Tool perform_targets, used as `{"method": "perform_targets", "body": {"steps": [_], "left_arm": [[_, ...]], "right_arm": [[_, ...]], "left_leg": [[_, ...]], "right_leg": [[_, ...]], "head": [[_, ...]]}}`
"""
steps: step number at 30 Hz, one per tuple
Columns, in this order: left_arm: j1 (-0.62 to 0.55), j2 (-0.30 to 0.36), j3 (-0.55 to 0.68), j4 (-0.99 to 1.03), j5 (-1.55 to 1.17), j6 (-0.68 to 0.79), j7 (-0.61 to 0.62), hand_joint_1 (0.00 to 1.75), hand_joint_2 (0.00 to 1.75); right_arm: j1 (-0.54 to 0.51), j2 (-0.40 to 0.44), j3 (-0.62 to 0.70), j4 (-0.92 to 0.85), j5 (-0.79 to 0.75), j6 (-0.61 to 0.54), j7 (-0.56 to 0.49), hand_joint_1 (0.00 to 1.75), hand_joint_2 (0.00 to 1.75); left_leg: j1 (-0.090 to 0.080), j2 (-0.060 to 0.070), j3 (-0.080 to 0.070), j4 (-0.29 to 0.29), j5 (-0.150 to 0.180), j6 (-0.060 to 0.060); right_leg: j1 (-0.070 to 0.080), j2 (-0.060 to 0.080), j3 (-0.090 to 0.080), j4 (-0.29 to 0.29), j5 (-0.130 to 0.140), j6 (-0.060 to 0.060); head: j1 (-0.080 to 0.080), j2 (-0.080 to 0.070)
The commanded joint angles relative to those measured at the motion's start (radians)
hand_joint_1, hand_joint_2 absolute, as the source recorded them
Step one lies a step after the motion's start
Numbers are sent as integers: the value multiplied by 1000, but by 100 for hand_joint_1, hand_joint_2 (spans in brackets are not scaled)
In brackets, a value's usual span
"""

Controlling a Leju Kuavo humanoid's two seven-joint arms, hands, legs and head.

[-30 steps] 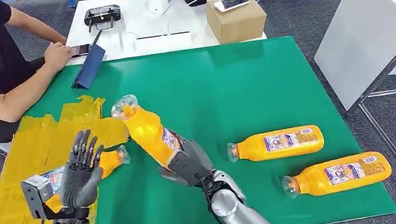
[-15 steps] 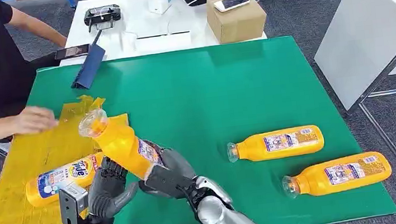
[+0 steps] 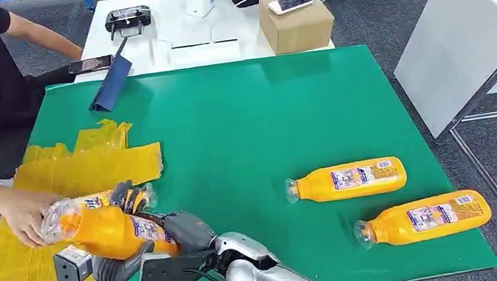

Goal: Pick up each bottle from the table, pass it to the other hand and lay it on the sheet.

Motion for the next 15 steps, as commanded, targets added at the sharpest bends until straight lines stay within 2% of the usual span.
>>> {"method": "perform_targets", "body": {"steps": [1,15], "left_arm": [[-90,-18,10,72,-18,9,10,175,175],[-85,-30,24,62,-11,4,3,175,175]], "right_arm": [[9,-6,186,95,16,47,-22,175,175],[15,-6,163,110,29,23,-22,171,175]], "left_leg": [[1,-5,3,-1,0,-1],[1,-8,4,-1,0,-2]], "right_leg": [[1,-4,4,-2,-1,-1],[1,-5,6,-2,-2,-2]], "head": [[0,0],[0,0]]}}
